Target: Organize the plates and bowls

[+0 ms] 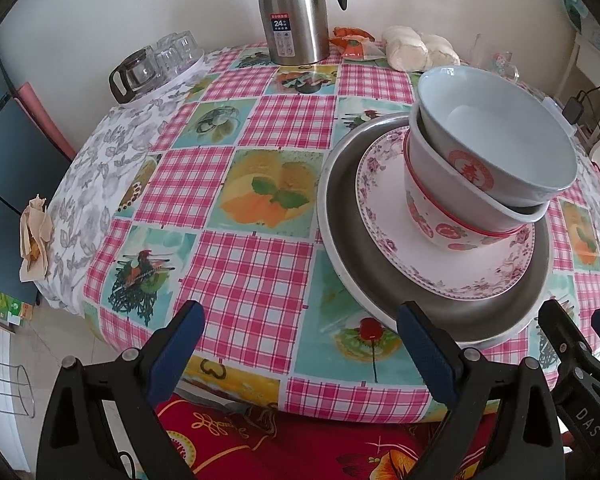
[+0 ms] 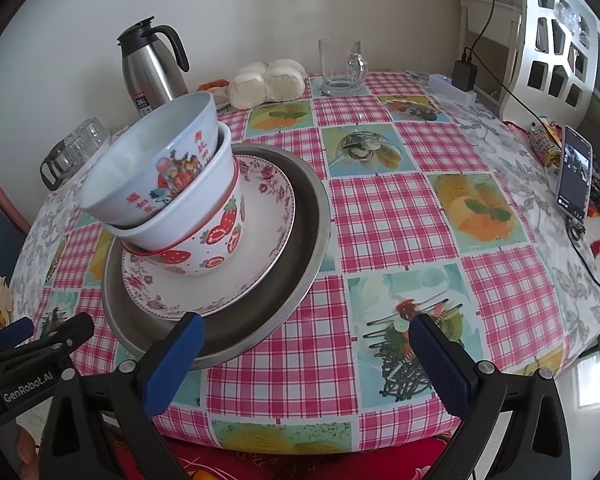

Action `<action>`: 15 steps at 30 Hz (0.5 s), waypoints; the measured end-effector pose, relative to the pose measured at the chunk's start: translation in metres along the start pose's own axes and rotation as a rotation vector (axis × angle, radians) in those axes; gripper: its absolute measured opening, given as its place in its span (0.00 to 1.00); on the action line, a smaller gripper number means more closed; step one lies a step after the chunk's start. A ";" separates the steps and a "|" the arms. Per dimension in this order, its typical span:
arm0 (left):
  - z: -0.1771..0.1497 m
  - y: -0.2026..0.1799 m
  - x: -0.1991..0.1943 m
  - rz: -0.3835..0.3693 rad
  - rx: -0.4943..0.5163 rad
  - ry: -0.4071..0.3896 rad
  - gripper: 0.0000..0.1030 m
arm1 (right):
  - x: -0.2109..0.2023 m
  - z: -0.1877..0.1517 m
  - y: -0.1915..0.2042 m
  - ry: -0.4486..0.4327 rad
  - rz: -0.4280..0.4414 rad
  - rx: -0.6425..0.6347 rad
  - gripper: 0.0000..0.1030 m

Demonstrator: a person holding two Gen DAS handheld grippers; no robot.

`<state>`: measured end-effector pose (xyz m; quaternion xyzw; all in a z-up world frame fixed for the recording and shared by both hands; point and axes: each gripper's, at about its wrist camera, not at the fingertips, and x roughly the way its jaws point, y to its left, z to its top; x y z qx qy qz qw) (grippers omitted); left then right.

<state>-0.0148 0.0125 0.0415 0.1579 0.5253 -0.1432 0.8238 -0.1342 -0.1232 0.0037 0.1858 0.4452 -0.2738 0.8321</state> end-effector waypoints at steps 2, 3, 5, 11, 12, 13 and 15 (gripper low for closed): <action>0.000 0.000 0.000 0.000 0.000 0.001 0.94 | 0.000 0.000 0.000 0.000 0.000 -0.001 1.00; 0.000 0.000 0.001 0.000 0.000 0.002 0.94 | 0.000 0.000 0.000 0.000 0.000 -0.001 1.00; 0.000 0.000 0.000 0.000 0.000 0.001 0.94 | 0.000 0.000 0.000 0.000 0.000 0.000 1.00; 0.000 0.001 0.001 0.000 -0.001 0.001 0.94 | 0.000 0.001 0.000 0.001 0.000 -0.001 1.00; 0.000 0.001 0.001 0.000 -0.001 0.002 0.94 | 0.000 0.000 0.000 0.002 0.000 -0.002 1.00; 0.001 0.001 0.001 0.000 -0.001 0.002 0.94 | 0.001 0.000 0.000 0.003 -0.001 -0.003 1.00; 0.001 0.001 0.001 0.000 -0.001 0.002 0.94 | 0.001 -0.001 0.000 0.005 -0.001 -0.005 1.00</action>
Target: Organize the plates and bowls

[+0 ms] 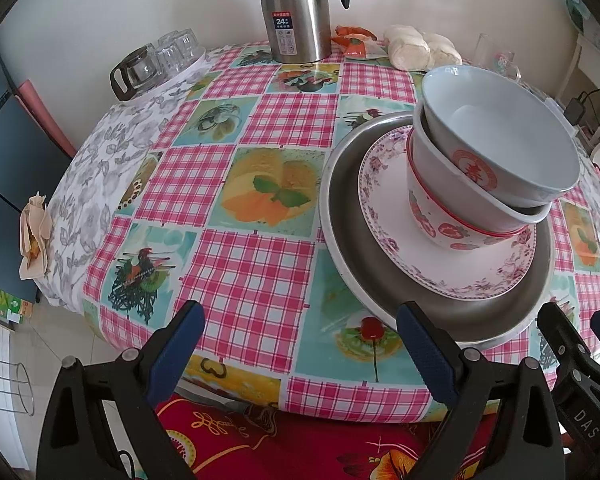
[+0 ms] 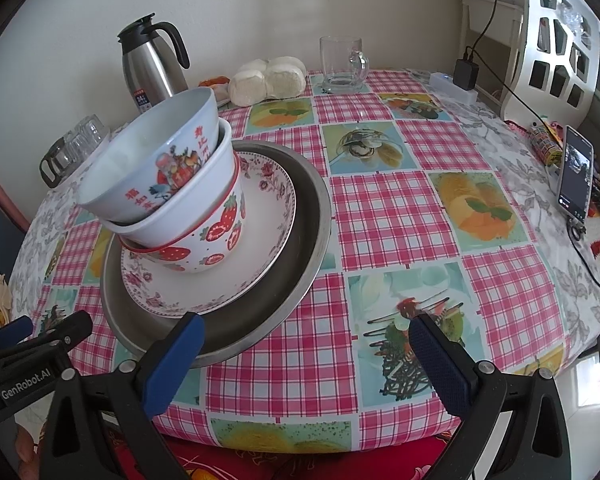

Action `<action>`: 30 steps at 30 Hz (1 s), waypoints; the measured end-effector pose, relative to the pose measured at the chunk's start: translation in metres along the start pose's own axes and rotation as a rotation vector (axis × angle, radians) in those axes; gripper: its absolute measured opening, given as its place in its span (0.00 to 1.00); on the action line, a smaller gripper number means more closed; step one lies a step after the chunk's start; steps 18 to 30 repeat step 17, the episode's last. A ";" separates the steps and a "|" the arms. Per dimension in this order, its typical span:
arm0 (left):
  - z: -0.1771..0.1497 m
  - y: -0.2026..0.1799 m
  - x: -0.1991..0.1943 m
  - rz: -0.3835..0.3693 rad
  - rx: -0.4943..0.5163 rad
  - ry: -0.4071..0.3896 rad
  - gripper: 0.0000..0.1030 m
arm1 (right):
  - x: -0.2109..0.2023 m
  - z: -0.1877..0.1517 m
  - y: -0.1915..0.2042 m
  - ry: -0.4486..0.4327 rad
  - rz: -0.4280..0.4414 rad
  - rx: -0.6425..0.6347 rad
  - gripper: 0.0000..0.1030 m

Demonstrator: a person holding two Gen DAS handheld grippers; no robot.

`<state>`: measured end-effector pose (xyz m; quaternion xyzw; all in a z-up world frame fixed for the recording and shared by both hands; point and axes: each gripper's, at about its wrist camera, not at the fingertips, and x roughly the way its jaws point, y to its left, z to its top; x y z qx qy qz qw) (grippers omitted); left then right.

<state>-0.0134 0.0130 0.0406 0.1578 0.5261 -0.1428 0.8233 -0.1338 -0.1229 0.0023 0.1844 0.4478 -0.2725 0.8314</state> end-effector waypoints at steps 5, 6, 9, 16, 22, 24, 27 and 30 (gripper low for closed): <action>0.001 0.000 0.000 -0.001 0.001 0.000 0.94 | 0.000 0.000 0.000 0.000 0.000 0.001 1.00; 0.001 0.000 0.000 -0.002 0.001 0.001 0.94 | 0.000 0.000 0.000 0.000 0.000 0.001 1.00; -0.001 0.000 0.001 -0.006 0.002 0.002 0.94 | 0.000 0.001 0.000 0.000 0.000 0.000 1.00; -0.001 0.001 -0.006 -0.008 -0.004 -0.035 0.94 | 0.000 -0.001 -0.001 0.002 0.000 0.000 1.00; -0.001 0.001 -0.008 -0.006 -0.006 -0.043 0.94 | 0.000 -0.001 -0.001 0.002 0.000 0.000 1.00; -0.001 0.001 -0.008 -0.006 -0.006 -0.043 0.94 | 0.000 -0.001 -0.001 0.002 0.000 0.000 1.00; -0.001 0.001 -0.008 -0.006 -0.006 -0.043 0.94 | 0.000 -0.001 -0.001 0.002 0.000 0.000 1.00; -0.001 0.001 -0.008 -0.006 -0.006 -0.043 0.94 | 0.000 -0.001 -0.001 0.002 0.000 0.000 1.00</action>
